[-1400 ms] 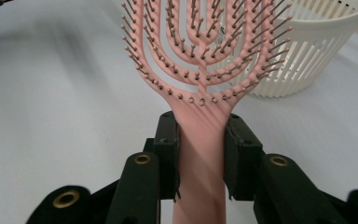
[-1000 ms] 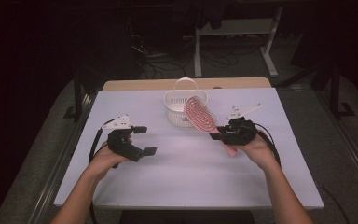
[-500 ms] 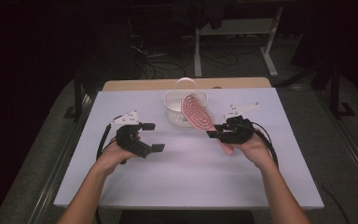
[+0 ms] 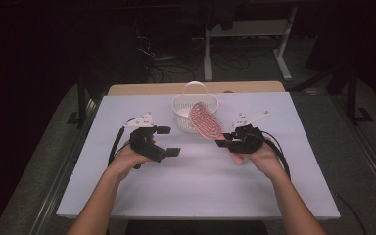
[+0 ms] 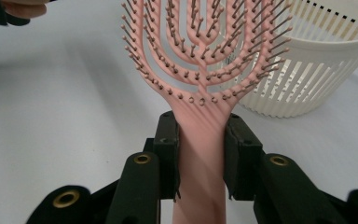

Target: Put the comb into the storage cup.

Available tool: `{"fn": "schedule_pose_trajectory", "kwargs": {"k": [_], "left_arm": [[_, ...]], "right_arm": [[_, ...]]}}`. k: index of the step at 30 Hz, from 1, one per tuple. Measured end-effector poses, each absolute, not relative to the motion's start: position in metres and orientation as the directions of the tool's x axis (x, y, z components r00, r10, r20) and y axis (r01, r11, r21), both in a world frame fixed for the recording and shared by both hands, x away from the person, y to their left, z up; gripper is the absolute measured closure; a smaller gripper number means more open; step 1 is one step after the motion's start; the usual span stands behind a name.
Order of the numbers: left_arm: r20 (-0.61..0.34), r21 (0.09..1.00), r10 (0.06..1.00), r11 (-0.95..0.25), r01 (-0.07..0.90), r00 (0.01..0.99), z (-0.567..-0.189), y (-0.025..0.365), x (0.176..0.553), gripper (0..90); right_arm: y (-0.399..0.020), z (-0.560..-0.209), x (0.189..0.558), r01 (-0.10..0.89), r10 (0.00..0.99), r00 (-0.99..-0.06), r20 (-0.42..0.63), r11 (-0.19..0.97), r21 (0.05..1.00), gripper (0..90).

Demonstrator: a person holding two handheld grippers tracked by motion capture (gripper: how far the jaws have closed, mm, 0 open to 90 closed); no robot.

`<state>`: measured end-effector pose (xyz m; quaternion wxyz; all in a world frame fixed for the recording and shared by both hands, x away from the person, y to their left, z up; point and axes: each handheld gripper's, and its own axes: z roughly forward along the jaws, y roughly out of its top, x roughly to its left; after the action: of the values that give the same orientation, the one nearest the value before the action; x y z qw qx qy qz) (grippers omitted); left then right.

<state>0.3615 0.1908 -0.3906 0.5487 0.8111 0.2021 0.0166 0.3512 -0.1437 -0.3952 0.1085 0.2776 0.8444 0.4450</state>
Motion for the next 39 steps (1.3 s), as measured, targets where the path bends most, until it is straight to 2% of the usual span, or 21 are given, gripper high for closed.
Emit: {"fn": "schedule_pose_trajectory", "kwargs": {"k": [39], "left_arm": [[-0.214, 0.904, 0.350, -0.284, 0.321, 0.912, -0.383, 0.180, 0.358, 0.0]], "right_arm": [[-0.116, -0.397, 0.341, 0.326, 0.536, -0.843, 0.046, 0.440, 0.837, 68.6]]}}
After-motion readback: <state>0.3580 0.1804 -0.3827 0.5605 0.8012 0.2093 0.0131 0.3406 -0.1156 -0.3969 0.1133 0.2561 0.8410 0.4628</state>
